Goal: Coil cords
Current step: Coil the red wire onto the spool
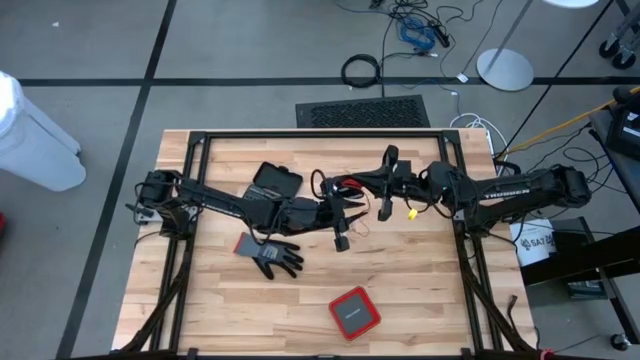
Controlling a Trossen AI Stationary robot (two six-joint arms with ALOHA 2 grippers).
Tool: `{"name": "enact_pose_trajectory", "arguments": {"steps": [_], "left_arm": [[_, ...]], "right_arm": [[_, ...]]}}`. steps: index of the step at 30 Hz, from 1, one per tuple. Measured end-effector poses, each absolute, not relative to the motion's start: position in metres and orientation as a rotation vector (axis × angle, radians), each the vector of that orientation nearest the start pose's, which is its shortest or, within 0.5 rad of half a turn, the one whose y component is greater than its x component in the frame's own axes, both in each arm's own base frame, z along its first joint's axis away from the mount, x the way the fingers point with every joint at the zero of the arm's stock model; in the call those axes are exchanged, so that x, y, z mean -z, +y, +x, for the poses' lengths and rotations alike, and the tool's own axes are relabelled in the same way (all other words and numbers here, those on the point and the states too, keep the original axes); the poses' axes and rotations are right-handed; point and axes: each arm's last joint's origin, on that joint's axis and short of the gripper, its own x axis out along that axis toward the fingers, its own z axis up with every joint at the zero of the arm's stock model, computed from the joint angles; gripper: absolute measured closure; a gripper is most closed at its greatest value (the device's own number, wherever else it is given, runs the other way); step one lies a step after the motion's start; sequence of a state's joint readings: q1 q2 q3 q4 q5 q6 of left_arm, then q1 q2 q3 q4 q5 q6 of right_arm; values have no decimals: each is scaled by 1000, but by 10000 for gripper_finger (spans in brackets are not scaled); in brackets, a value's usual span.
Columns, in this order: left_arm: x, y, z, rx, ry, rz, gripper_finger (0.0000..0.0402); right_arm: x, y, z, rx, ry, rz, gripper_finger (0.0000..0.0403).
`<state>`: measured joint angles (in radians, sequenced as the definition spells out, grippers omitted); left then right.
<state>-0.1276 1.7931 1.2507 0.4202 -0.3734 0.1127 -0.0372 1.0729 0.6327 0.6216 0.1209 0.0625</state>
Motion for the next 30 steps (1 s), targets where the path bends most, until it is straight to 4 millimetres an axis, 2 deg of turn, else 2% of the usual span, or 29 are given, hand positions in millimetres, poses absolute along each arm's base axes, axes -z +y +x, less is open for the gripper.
{"name": "enact_pose_trajectory", "arguments": {"steps": [12,17,23,30], "left_arm": [[-272,-42,411,-261,148,121,295],[-264,-32,414,-286,176,134,295],[-253,-20,413,-310,290,169,295],[-243,-18,410,-289,337,225,295]], "right_arm": [[-317,-12,225,146,-289,90,403],[-321,-11,222,118,-304,110,403],[-322,-11,218,118,-290,112,403],[-323,-11,213,121,-270,100,403]]}}
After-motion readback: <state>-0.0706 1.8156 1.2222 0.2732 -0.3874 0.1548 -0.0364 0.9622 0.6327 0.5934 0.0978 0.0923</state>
